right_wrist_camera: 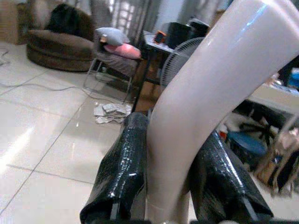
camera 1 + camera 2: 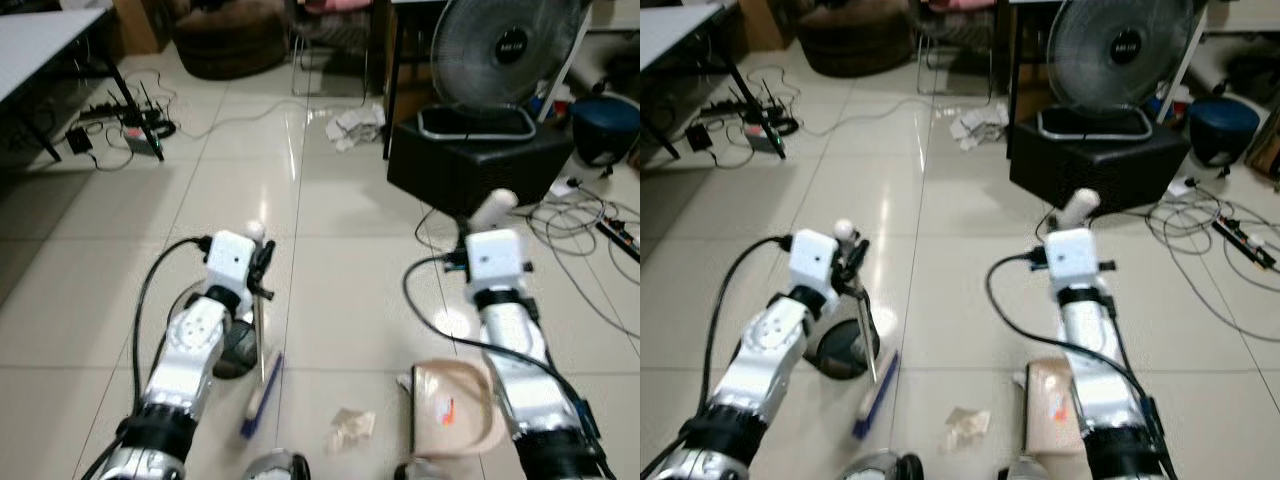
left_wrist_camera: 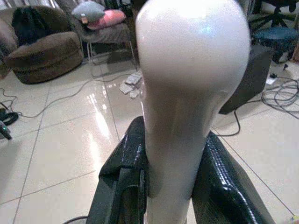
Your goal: Sweep floor
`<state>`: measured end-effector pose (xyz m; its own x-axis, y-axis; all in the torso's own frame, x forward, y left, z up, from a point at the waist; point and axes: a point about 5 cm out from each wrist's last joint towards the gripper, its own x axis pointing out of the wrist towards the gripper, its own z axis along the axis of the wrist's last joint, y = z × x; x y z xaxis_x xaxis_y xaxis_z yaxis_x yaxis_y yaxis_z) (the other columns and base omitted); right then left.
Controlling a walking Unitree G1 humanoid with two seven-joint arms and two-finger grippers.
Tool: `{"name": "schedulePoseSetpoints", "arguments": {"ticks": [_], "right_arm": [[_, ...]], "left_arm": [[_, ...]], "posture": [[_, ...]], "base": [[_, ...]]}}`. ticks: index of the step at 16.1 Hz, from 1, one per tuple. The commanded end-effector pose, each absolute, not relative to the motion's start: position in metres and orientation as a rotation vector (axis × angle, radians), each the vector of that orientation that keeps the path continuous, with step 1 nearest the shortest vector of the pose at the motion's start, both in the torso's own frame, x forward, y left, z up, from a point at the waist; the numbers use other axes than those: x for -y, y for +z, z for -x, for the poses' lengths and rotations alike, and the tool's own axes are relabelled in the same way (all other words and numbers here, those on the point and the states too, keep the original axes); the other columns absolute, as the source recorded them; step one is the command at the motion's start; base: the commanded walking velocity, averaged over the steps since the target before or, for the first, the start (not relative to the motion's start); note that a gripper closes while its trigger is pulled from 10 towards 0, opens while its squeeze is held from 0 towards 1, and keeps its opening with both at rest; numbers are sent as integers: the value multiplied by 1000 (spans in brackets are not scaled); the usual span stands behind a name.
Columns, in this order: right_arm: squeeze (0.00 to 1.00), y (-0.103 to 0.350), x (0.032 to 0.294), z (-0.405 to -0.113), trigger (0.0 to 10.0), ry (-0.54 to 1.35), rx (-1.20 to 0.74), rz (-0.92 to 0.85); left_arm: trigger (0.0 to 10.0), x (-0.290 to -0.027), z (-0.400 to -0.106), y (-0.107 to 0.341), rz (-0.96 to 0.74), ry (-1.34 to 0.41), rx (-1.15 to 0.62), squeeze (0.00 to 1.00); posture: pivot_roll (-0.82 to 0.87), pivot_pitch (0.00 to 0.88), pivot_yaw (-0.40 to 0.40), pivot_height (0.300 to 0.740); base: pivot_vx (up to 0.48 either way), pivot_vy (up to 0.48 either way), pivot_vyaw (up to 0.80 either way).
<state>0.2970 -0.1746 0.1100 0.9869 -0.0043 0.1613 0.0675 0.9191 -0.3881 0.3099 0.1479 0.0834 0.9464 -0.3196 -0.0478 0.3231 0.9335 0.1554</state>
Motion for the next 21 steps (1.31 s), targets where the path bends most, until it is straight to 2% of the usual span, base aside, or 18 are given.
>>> {"name": "schedulePoseSetpoints", "arguments": {"ticks": [1, 5, 8, 11, 13, 14, 16, 21], "right_arm": [[0, 116, 165, -302, 10000, 1, 219, 439], [0, 107, 148, -302, 10000, 67, 275, 419], [0, 103, 138, -298, 10000, 101, 290, 388], [0, 96, 113, -300, 10000, 208, 307, 419], [0, 94, 105, -300, 10000, 236, 315, 421], [0, 93, 104, -299, 10000, 241, 312, 416], [0, 88, 102, -296, 10000, 223, 306, 383], [0, 76, 117, -297, 10000, 64, 238, 283]], "left_arm": [[10000, -147, -314, 85, -199, -334, -5, 0], [10000, -143, -310, 76, -208, -344, -21, 0], [10000, -141, -307, 73, -214, -339, -14, 0], [10000, -140, -308, 71, -210, -318, -51, 0], [10000, -136, -308, 69, -210, -335, -82, 0], [10000, -134, -307, 68, -213, -340, -94, 0], [10000, -126, -305, 68, -80, -304, -132, 0], [10000, -119, -308, 70, 72, -206, -160, 0]], "posture": [[8, 119, 106, 740], [36, 205, 110, 740], [48, 232, 107, 740], [68, 279, 120, 740], [77, 296, 125, 740], [78, 291, 128, 740], [74, 272, 129, 740], [87, 260, 137, 740]], "base": [[0, 0, 0], [0, 0, 0], [0, 0, 0], [0, 0, 0], [0, 0, 0], [0, 0, 0], [0, 0, 0], [0, 0, 0]]}}
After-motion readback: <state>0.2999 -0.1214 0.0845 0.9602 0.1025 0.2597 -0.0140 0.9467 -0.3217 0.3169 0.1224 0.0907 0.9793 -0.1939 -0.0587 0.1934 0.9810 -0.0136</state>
